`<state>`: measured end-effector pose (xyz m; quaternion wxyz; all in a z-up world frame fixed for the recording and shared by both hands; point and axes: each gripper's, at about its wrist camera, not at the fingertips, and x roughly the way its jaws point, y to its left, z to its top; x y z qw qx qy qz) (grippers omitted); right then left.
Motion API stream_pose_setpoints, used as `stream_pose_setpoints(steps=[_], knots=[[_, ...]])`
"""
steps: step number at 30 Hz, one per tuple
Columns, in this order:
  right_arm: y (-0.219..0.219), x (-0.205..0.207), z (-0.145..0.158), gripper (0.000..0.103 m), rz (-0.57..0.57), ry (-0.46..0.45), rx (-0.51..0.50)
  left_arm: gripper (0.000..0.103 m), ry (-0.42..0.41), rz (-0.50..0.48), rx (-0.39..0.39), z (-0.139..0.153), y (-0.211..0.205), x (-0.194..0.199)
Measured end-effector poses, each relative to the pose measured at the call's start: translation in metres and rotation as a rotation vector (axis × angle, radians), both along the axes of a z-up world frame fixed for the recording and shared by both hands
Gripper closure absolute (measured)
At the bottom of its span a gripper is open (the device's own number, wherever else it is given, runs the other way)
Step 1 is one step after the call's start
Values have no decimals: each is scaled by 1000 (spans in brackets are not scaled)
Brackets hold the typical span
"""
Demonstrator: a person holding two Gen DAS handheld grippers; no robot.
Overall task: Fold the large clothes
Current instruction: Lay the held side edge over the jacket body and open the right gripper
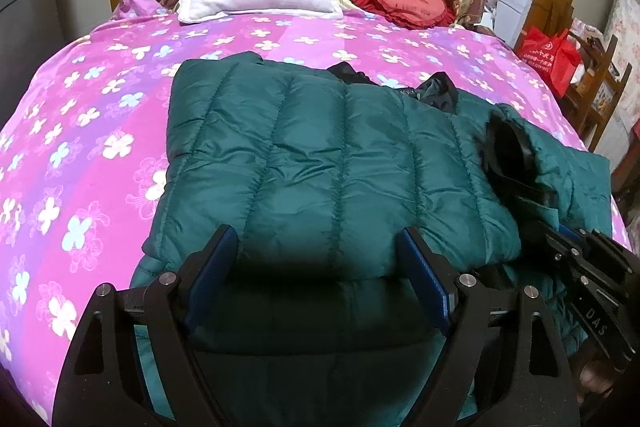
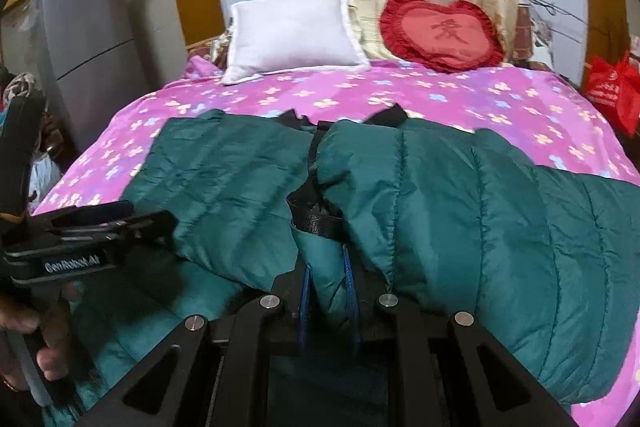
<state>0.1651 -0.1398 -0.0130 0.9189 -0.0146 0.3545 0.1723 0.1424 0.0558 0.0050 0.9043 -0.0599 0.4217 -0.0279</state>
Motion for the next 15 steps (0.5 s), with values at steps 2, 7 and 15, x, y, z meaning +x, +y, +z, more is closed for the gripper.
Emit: stream_pose_setpoints(steps=[2, 7, 15], knots=[[8, 1, 1, 88, 15, -6, 3, 20, -3, 3, -8, 1, 2, 0], [21, 8, -9, 88, 24, 25, -44, 20, -1, -5, -12, 0, 1, 1], [28, -4, -3, 29, 62, -12, -60, 20, 12, 2, -2, -5, 1, 6]])
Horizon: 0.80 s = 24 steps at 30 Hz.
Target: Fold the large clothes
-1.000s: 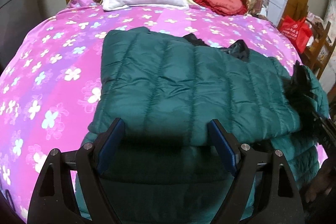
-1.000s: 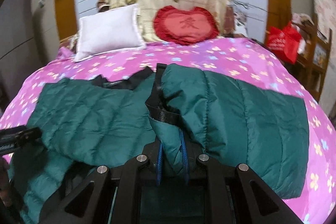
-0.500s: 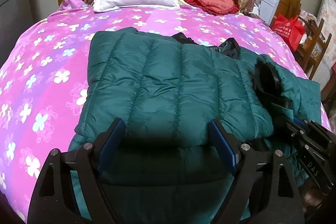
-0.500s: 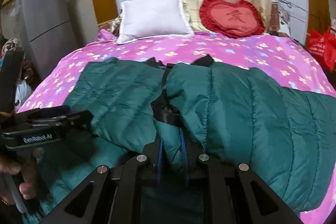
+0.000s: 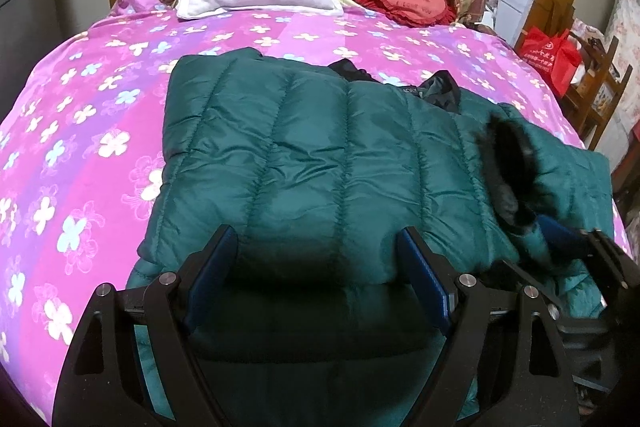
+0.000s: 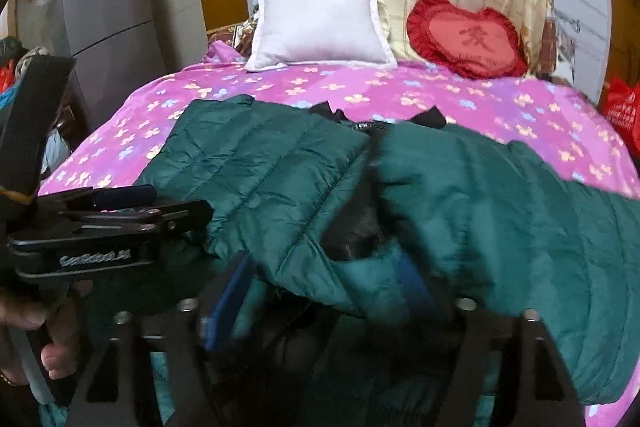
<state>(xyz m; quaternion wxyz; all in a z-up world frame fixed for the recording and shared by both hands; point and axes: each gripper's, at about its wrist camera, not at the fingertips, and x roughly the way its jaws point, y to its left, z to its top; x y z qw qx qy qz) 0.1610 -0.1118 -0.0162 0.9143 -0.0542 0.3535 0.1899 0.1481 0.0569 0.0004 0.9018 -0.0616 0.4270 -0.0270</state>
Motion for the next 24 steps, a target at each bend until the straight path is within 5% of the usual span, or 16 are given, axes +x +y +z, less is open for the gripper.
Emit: stream_pose_setpoints(steps=[11, 19, 24], knots=[[-29, -30, 25, 29, -63, -55, -19, 20, -72, -50, 9, 12, -15, -12], [-118, -43, 29, 29, -331, -27, -58, 20, -135, -255, -50, 37, -92, -4], [-164, -46, 33, 29, -467, -6, -55, 20, -101, -335, -84, 34, -132, 16]])
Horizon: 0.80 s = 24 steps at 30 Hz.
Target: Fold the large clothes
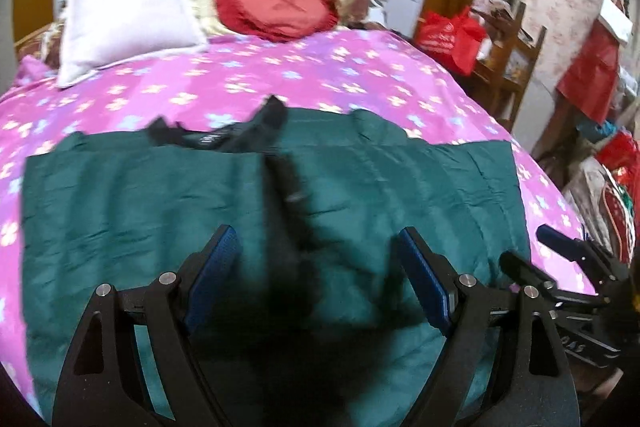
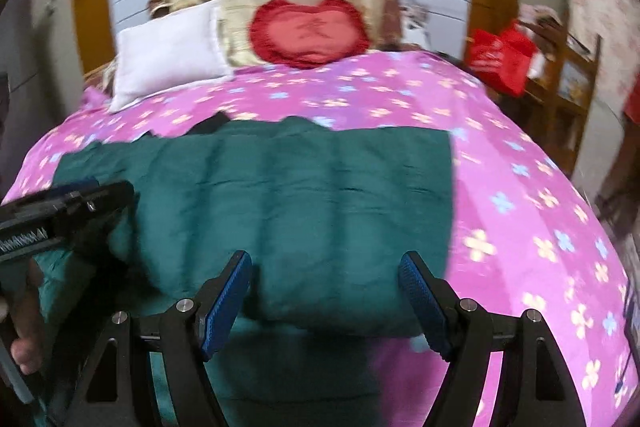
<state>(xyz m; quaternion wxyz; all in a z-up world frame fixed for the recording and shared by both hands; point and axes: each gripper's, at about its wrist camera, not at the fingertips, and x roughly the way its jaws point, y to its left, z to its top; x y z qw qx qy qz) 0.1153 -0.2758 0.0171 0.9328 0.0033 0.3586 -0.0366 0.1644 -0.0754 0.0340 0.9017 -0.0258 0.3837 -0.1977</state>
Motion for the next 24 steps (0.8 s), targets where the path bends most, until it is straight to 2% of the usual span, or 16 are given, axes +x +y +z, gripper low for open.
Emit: stream_pose_setpoints(steps=[5, 6, 7, 8, 10, 13, 18, 24], knots=[[-22, -2, 4, 29, -37, 2, 35, 20, 13, 1, 15, -14, -17, 20], [-25, -2, 5, 29, -42, 4, 41, 34, 18, 7, 6, -17, -16, 22], [-24, -2, 5, 29, -46, 4, 42, 54, 30, 11, -3, -20, -14, 23], [-25, -2, 6, 29, -53, 2, 43, 95, 78, 14, -23, -26, -12, 28], [-26, -3, 8, 29, -67, -5, 39, 97, 87, 29, -64, -26, -5, 25], [-32, -4, 7, 29, -97, -7, 30, 98, 38, 43, -87, -11, 5, 13], [-47, -6, 9, 29, -168, -29, 58, 98, -20, 69, -200, 31, 47, -4], [-64, -10, 13, 29, -240, -52, 102, 98, -78, 154, -190, 59, 115, -12]])
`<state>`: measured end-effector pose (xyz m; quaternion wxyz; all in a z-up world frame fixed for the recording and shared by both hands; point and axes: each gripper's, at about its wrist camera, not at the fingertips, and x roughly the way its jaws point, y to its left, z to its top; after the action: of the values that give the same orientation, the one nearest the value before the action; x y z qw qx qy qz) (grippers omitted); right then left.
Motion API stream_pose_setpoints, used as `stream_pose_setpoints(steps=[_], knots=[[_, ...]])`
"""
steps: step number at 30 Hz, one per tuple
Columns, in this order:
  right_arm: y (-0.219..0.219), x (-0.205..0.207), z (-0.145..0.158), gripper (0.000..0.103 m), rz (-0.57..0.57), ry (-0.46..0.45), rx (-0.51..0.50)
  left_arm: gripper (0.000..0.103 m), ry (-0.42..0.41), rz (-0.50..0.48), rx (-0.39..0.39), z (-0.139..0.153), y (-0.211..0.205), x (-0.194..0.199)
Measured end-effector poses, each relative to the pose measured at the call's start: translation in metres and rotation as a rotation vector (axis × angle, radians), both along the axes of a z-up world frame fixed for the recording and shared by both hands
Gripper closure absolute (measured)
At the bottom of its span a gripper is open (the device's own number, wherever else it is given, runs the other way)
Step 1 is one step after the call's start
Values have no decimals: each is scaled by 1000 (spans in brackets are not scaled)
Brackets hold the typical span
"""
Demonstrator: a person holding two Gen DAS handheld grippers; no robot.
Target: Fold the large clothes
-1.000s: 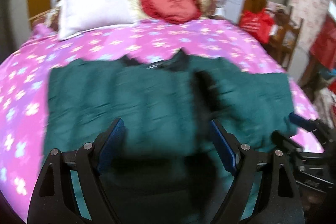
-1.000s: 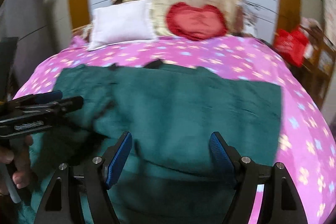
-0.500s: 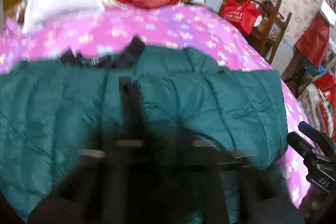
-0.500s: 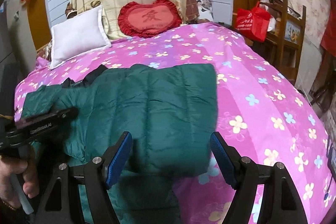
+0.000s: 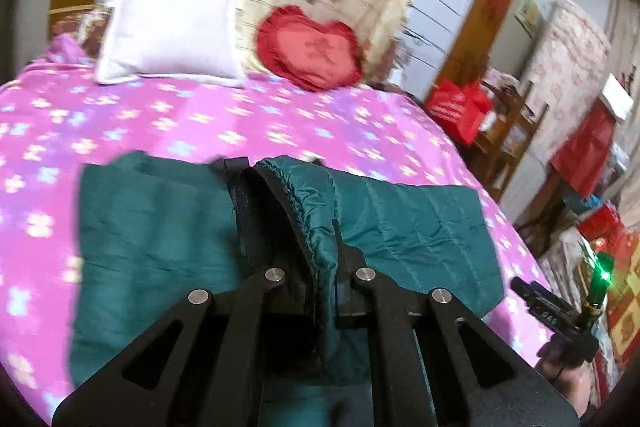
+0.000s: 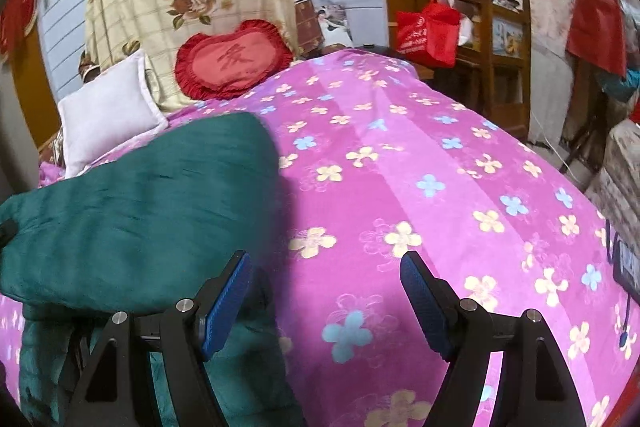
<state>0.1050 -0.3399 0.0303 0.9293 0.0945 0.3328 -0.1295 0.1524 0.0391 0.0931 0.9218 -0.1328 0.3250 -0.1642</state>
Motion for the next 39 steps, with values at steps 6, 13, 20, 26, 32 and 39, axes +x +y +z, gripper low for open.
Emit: stream_pose_setpoints(steps=[6, 13, 20, 26, 32, 39], knots=[[4, 5, -5, 29, 1, 22, -10, 98, 58, 108, 53, -26, 62, 10], [8, 13, -1, 29, -3, 6, -40, 74, 159, 180, 57, -69, 81, 9], [36, 48, 11, 33, 184, -72, 18, 63, -19, 325, 81, -23, 82, -28], [98, 77, 2, 39, 483, -61, -6, 63, 11, 205, 243, -51, 25, -20], [93, 110, -56, 38, 498, 122, 18, 63, 190, 206, 315, -102, 31, 14], [92, 109, -58, 34, 471, 153, -8, 56, 176, 195, 257, -102, 34, 14]])
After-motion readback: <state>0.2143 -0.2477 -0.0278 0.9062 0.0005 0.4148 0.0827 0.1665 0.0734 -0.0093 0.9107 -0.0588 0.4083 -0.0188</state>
